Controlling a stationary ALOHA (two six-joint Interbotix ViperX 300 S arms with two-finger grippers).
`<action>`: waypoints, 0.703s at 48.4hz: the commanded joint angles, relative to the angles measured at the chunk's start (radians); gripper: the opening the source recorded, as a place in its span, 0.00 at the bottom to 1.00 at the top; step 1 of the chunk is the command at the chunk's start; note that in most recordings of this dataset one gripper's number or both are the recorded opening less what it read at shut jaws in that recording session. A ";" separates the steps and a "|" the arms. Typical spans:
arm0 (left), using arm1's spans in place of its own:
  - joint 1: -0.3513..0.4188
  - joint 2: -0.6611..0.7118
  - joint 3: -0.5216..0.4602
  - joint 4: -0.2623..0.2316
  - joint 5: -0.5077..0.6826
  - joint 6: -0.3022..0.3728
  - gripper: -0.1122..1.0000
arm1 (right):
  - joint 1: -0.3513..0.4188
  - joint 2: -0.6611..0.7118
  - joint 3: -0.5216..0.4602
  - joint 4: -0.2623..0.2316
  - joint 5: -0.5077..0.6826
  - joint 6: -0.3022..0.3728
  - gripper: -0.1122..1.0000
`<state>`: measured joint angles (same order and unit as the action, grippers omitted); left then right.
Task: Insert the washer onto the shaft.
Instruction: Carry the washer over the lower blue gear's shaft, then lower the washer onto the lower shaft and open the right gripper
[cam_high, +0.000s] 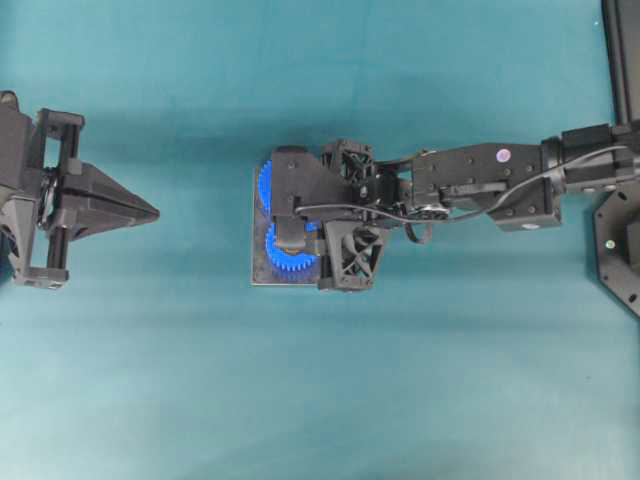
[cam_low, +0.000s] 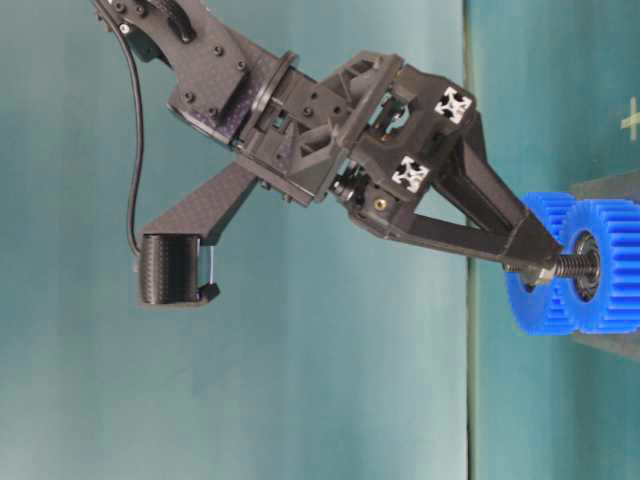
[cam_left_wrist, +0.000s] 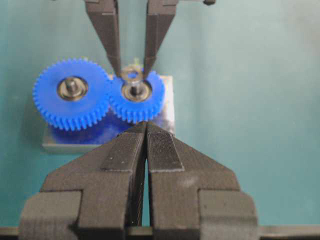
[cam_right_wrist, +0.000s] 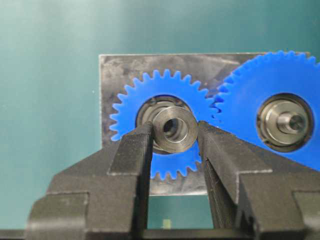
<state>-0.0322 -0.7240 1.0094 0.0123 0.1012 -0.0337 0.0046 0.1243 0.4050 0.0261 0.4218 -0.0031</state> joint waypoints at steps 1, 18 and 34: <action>-0.002 -0.002 -0.023 0.002 -0.005 -0.002 0.11 | 0.003 -0.014 -0.026 0.000 -0.005 -0.009 0.40; -0.002 -0.003 -0.021 0.002 -0.005 -0.003 0.10 | 0.006 0.011 -0.043 0.000 -0.003 -0.011 0.40; -0.002 -0.002 -0.020 0.003 -0.005 -0.003 0.10 | 0.009 0.028 -0.048 0.000 0.020 -0.005 0.40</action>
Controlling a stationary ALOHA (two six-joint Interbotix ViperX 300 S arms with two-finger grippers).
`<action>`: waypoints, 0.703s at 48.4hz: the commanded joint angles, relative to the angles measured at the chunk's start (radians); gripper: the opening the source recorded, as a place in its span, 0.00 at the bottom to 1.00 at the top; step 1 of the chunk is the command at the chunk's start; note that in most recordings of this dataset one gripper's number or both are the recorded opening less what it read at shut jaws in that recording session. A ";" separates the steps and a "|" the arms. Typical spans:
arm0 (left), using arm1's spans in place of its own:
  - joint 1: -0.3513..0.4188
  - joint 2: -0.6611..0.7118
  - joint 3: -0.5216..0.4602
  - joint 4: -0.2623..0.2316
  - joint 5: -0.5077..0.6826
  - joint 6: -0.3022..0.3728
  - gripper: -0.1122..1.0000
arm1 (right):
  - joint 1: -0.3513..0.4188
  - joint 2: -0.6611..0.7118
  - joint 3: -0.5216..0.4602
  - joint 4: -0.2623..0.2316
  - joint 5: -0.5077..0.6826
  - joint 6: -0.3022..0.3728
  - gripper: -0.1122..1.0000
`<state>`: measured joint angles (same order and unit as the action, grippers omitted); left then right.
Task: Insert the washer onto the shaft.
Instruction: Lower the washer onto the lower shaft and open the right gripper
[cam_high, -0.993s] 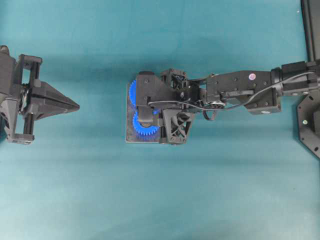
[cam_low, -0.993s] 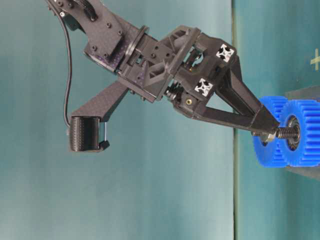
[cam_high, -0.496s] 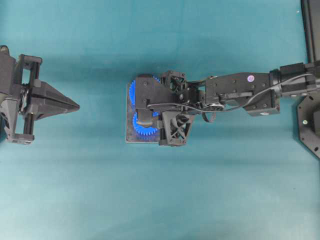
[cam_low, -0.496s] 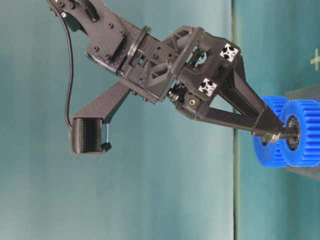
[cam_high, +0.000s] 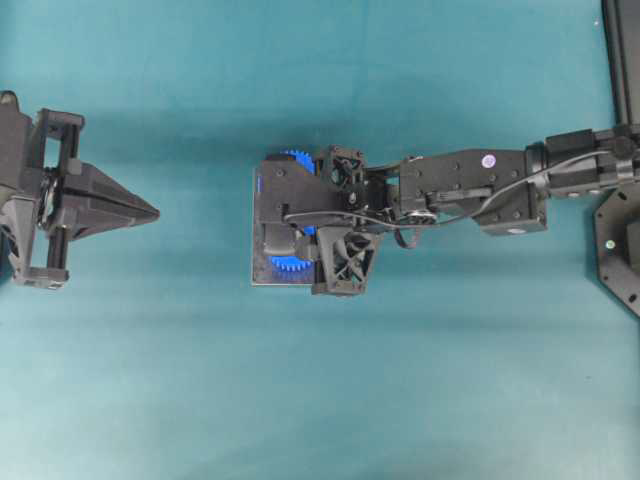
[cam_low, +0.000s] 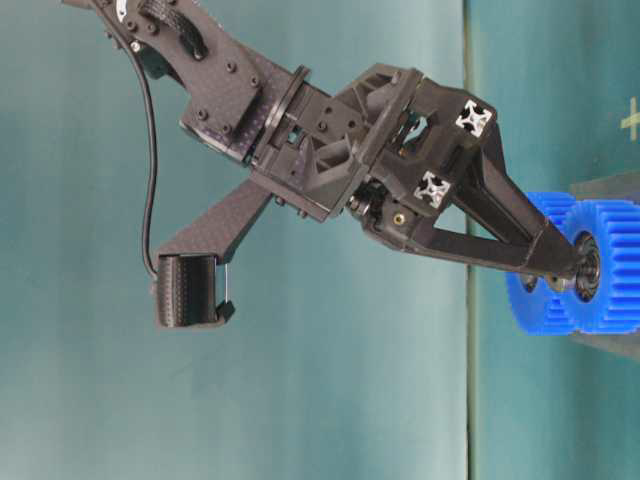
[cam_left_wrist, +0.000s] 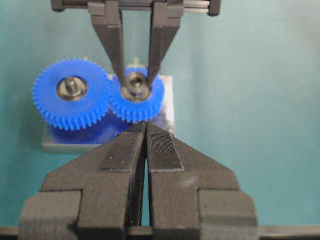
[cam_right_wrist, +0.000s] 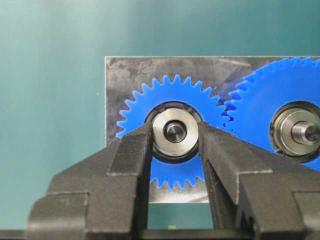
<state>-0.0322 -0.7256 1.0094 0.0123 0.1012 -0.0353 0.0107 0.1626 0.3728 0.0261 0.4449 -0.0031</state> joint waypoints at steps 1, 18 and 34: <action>-0.002 0.000 -0.020 0.002 -0.005 -0.002 0.11 | 0.002 -0.011 -0.015 0.000 -0.003 -0.005 0.40; -0.002 0.000 -0.020 0.002 -0.005 -0.003 0.10 | -0.012 -0.014 -0.012 0.005 -0.011 0.008 0.40; -0.002 0.000 -0.018 0.003 -0.005 -0.017 0.10 | -0.025 -0.020 -0.017 0.012 -0.009 0.020 0.40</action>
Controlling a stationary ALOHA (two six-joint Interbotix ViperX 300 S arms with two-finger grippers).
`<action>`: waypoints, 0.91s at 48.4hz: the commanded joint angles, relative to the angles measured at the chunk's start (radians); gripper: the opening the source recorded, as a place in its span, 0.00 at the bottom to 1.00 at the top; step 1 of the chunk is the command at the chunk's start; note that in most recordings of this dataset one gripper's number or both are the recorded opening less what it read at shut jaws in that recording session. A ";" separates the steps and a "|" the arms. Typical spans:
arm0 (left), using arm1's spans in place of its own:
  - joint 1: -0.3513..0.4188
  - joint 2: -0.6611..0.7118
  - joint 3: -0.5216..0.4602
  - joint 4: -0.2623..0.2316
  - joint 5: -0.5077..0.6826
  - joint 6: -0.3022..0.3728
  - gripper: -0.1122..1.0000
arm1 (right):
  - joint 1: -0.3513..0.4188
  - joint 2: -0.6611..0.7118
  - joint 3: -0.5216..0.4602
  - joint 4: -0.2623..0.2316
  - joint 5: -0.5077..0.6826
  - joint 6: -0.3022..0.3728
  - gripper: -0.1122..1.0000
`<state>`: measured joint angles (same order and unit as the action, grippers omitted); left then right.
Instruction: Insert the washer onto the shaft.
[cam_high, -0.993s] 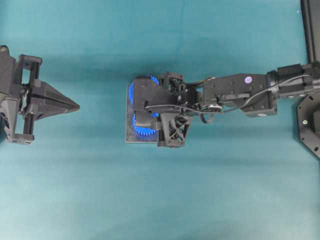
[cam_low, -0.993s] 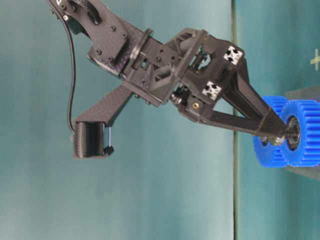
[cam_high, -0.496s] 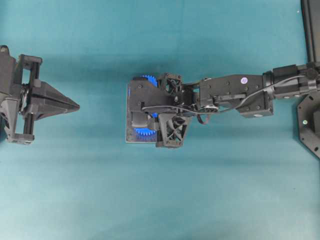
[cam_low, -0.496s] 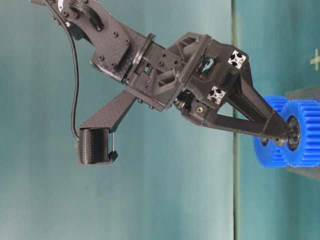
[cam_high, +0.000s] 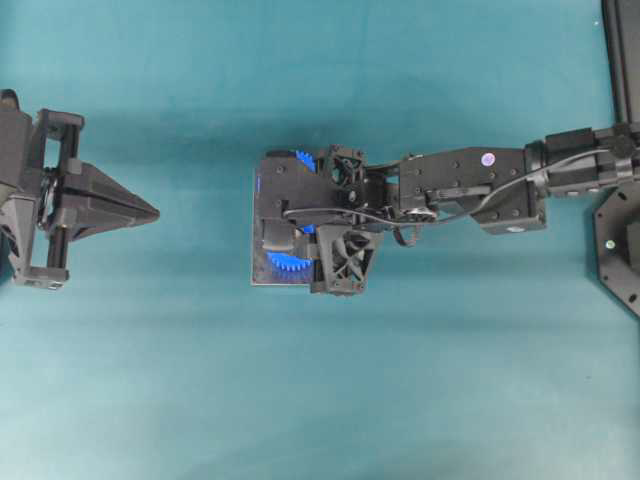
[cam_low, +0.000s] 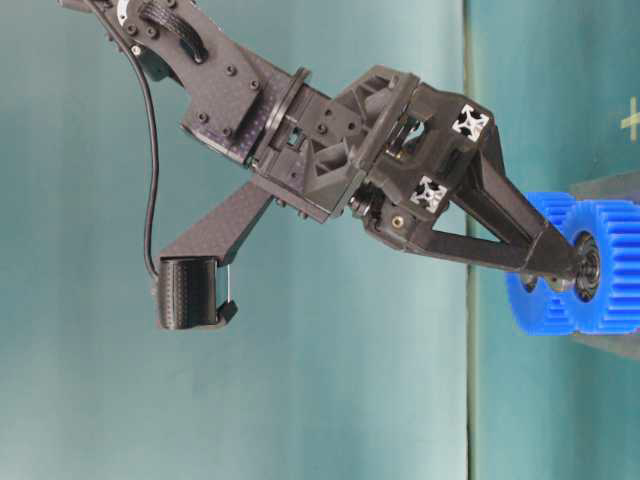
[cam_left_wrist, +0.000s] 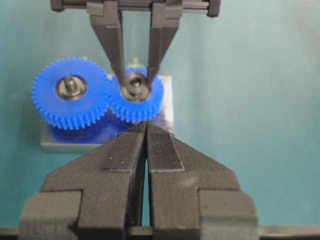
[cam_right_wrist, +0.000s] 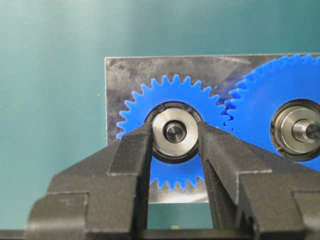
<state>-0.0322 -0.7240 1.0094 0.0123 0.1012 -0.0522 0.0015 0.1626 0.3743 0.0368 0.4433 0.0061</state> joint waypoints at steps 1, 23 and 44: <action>-0.003 -0.002 -0.018 0.003 -0.005 -0.002 0.11 | -0.015 -0.020 -0.018 0.003 -0.008 0.012 0.40; -0.002 -0.002 -0.017 0.002 -0.005 -0.002 0.10 | -0.018 -0.071 -0.003 0.003 -0.081 -0.003 0.75; -0.002 -0.002 -0.003 0.003 -0.005 -0.005 0.10 | -0.020 -0.176 0.083 0.002 -0.077 -0.003 0.74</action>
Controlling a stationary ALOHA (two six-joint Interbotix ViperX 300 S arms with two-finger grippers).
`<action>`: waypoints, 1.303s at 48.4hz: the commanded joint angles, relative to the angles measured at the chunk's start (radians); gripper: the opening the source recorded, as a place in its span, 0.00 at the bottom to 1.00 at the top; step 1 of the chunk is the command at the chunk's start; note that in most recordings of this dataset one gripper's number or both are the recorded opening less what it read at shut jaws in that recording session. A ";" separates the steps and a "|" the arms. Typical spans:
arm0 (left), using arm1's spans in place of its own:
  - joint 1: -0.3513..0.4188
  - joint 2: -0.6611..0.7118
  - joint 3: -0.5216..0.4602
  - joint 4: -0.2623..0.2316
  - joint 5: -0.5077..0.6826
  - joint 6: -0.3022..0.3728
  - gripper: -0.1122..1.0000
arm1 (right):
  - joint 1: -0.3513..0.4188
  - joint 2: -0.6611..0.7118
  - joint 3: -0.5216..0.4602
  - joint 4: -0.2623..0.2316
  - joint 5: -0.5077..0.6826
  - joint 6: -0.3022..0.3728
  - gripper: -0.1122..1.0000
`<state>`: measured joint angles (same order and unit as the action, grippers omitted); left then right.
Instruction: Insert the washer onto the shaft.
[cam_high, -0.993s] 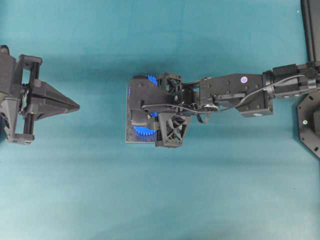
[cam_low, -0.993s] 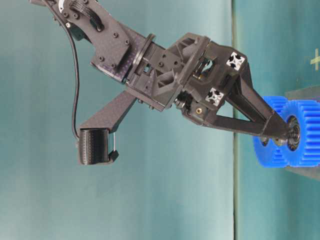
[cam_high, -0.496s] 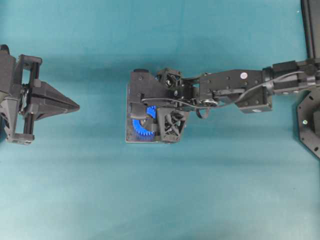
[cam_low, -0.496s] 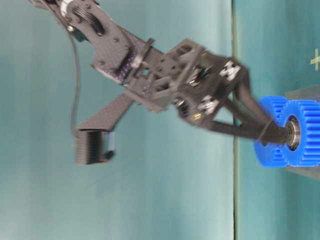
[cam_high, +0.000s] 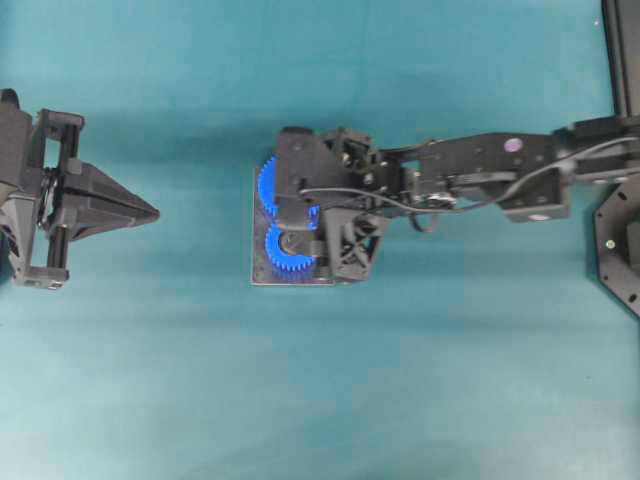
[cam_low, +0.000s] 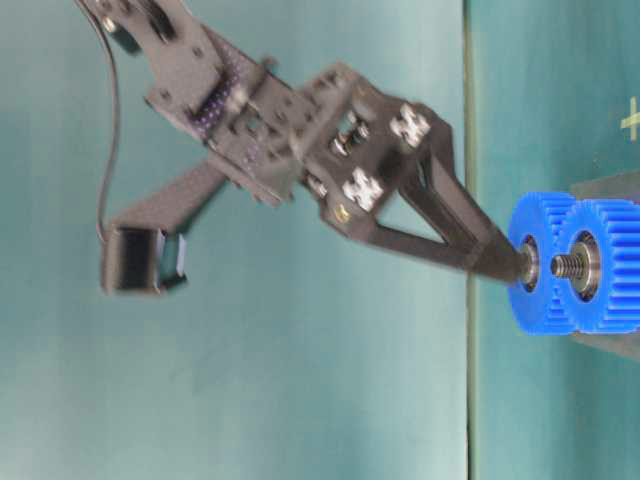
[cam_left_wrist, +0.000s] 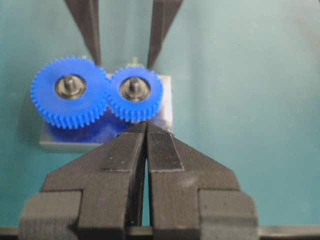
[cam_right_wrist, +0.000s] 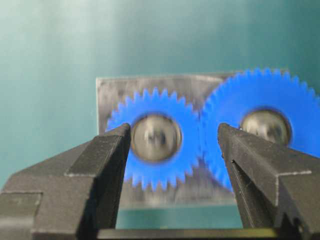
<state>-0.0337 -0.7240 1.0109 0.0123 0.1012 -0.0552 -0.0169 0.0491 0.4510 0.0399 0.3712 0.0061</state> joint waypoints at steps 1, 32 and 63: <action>0.000 -0.002 -0.003 0.002 -0.005 -0.002 0.10 | -0.003 -0.074 0.014 -0.002 -0.005 -0.003 0.74; -0.011 0.012 0.006 0.003 0.025 0.003 0.11 | -0.003 -0.336 0.239 0.002 -0.005 0.005 0.72; -0.005 -0.008 0.023 0.002 0.026 0.005 0.10 | -0.003 -0.571 0.454 0.003 -0.137 0.012 0.72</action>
<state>-0.0414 -0.7271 1.0431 0.0123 0.1319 -0.0506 -0.0215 -0.4970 0.9066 0.0399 0.2546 0.0077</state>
